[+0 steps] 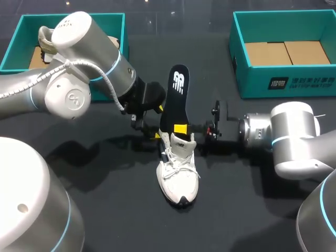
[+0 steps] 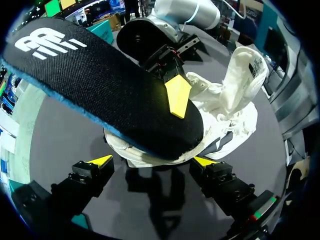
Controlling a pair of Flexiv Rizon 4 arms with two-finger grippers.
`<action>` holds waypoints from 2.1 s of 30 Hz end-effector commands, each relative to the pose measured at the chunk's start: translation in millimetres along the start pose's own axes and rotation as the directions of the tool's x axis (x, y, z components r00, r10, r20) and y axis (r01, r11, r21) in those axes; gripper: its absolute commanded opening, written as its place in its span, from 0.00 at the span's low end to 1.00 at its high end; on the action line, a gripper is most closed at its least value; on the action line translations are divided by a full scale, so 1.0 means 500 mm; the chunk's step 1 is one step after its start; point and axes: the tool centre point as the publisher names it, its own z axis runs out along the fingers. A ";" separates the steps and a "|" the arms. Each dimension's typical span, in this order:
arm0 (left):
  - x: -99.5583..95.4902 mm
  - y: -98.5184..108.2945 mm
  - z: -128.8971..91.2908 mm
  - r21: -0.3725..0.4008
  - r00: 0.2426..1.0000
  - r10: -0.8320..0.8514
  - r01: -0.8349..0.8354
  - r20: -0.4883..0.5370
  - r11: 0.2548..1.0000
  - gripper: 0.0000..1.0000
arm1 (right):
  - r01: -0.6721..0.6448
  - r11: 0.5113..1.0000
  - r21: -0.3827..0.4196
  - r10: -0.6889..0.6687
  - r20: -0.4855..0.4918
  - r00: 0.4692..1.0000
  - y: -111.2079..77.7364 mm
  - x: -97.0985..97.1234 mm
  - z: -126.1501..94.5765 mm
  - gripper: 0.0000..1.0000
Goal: Take the shoe out of the shoebox, open the shoe tongue, remove and reinsert the insole, then place the shoe into the shoebox
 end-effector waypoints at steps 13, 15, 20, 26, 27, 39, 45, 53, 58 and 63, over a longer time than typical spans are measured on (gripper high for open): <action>0.000 -0.002 0.001 -0.002 1.000 0.000 0.000 0.001 1.000 1.00 | 0.032 0.999 0.014 -0.032 -0.022 0.999 -0.001 -0.007 0.015 0.36; 0.000 -0.002 0.001 -0.002 1.000 0.000 0.000 0.001 1.000 1.00 | 0.039 0.999 0.019 -0.038 -0.022 0.999 0.002 -0.005 0.015 0.36; 0.000 -0.002 0.001 -0.002 1.000 0.000 0.000 0.001 1.000 1.00 | 0.060 0.998 0.035 -0.059 -0.019 0.998 0.014 0.002 0.018 0.36; 0.000 -0.002 0.001 -0.002 1.000 0.000 0.000 0.001 1.000 1.00 | 0.075 0.996 0.049 -0.074 -0.019 0.997 0.027 0.003 0.023 0.36; 0.000 -0.002 0.001 -0.002 1.000 0.000 0.000 0.001 1.000 1.00 | 0.076 0.996 0.051 -0.075 -0.019 0.997 0.029 0.003 0.023 0.36; 0.000 -0.002 0.001 -0.002 1.000 0.000 0.000 0.001 1.000 1.00 | 0.080 0.995 0.052 -0.080 -0.018 0.997 0.060 -0.015 0.022 0.36; 0.000 -0.002 0.001 -0.002 1.000 0.000 0.000 0.001 1.000 1.00 | 0.076 0.996 0.036 -0.075 -0.028 0.997 0.072 -0.021 0.022 0.22; 0.000 -0.002 0.001 -0.002 1.000 0.000 0.000 0.001 1.000 1.00 | 0.026 1.000 0.018 -0.025 -0.038 0.999 0.049 -0.027 0.015 0.00; 0.000 -0.002 0.001 -0.002 1.000 0.000 0.000 0.001 1.000 1.00 | -0.004 1.000 0.018 0.005 -0.032 0.999 0.028 -0.017 0.006 0.00; 0.000 -0.002 0.001 -0.002 1.000 0.000 0.000 0.001 1.000 1.00 | -0.053 0.998 0.023 0.054 -0.036 0.998 0.006 -0.012 -0.002 0.00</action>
